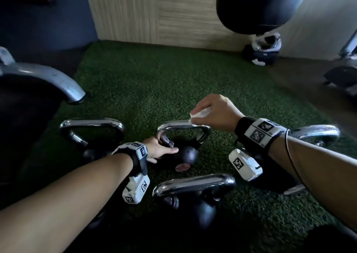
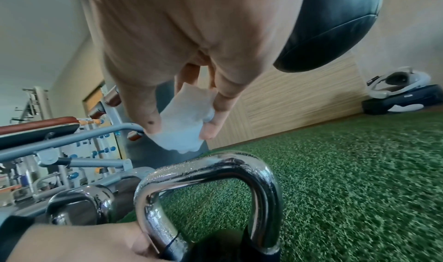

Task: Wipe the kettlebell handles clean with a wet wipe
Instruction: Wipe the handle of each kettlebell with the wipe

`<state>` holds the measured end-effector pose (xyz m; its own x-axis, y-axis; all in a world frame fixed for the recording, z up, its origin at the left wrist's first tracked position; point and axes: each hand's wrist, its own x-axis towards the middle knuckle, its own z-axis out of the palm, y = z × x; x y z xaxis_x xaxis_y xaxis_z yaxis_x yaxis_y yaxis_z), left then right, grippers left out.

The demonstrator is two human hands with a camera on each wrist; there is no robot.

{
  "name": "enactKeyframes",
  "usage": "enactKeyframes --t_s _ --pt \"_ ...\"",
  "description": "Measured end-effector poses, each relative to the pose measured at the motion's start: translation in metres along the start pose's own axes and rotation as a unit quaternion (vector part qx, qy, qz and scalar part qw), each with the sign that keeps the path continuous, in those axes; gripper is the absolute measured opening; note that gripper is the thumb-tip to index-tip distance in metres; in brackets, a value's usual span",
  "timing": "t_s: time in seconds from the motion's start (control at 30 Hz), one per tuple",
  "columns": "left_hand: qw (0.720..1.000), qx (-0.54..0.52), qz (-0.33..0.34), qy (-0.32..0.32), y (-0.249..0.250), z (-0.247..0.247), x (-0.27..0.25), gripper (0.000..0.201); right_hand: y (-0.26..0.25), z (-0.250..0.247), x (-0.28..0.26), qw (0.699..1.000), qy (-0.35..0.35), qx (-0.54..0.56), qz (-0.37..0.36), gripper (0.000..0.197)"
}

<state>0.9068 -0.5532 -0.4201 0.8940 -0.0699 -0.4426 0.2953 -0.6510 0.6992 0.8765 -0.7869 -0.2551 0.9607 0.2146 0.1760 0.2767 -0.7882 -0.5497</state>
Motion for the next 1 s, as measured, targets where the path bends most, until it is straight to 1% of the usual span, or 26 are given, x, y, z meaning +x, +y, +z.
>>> enactKeyframes --t_s 0.03,0.1,0.13,0.17,0.23,0.33,0.37,0.47,0.5,0.57,0.67,0.77,0.87,1.0 --pt "1.000 -0.010 -0.009 0.006 0.001 0.000 -0.003 0.087 0.002 0.000 0.002 1.000 -0.001 0.006 -0.006 0.016" --pt "1.000 0.008 -0.022 0.021 0.002 0.002 -0.005 0.106 0.006 0.003 0.009 1.000 0.002 0.012 -0.013 0.010" --pt "0.999 0.014 -0.028 0.028 0.002 0.004 -0.005 0.112 0.008 0.005 0.011 1.000 0.004 0.015 -0.015 0.009" --pt "0.999 0.011 -0.035 0.034 0.003 0.006 -0.007 0.112 0.010 0.006 0.013 1.000 0.004 0.016 -0.021 0.009" --pt "0.997 -0.006 -0.050 0.055 0.006 0.010 -0.009 0.102 0.014 0.008 0.017 0.999 -0.004 0.020 -0.033 0.012" --pt "0.993 0.011 -0.060 0.098 0.010 0.012 -0.009 0.102 0.015 0.014 0.019 0.997 -0.023 0.013 -0.067 0.014" --pt "0.993 0.020 -0.057 0.105 0.010 0.013 -0.009 0.099 0.015 0.017 0.019 0.996 -0.030 0.006 -0.086 0.015" --pt "0.992 0.027 -0.045 0.118 0.009 0.015 -0.014 0.081 0.013 0.024 0.020 0.991 -0.038 -0.010 -0.126 0.019" --pt "0.992 0.029 -0.045 0.117 0.008 0.015 -0.015 0.082 0.012 0.026 0.020 0.991 -0.042 -0.018 -0.128 0.018" --pt "0.993 0.029 -0.040 0.111 0.008 0.016 -0.018 0.086 0.010 0.027 0.018 0.989 -0.054 -0.051 -0.124 0.017" --pt "0.993 0.028 -0.038 0.113 0.006 0.017 -0.021 0.084 0.016 0.020 0.015 0.989 -0.058 -0.100 -0.094 0.019" --pt "0.992 0.022 -0.039 0.114 0.003 0.019 -0.023 0.096 0.027 0.007 0.015 0.990 -0.050 -0.119 -0.047 0.017" --pt "0.992 0.023 -0.045 0.118 0.004 0.019 -0.026 0.107 0.023 0.007 0.014 0.990 -0.058 -0.117 -0.048 0.015" --pt "0.992 0.004 -0.034 0.120 0.007 0.020 -0.032 0.106 0.022 0.014 0.008 0.991 -0.028 -0.120 -0.047 0.018"
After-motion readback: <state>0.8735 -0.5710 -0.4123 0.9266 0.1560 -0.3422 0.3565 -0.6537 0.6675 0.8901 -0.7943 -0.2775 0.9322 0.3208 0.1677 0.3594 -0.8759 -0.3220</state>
